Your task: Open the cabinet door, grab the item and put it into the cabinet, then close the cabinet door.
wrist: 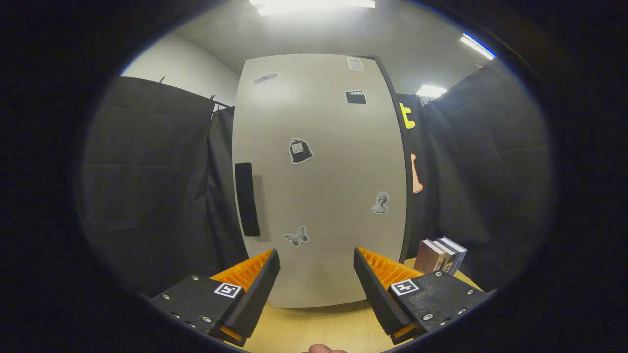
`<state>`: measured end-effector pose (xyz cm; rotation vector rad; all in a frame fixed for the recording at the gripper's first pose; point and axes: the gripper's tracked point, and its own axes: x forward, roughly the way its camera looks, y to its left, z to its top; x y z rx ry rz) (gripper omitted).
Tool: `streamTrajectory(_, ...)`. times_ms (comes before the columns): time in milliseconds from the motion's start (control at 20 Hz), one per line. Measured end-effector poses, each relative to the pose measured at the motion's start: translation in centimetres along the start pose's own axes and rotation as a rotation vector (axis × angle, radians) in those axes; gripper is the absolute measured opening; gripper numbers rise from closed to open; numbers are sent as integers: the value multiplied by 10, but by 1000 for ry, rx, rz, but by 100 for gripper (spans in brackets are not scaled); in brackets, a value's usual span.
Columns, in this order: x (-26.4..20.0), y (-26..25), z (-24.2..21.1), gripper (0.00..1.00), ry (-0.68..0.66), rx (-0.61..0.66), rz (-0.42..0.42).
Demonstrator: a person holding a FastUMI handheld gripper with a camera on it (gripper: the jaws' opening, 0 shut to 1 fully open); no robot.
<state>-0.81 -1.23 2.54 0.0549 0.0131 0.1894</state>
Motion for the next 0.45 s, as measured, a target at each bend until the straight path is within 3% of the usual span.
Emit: streamTrajectory(450, 4, -1, 8, 94, -22, -2, 10)
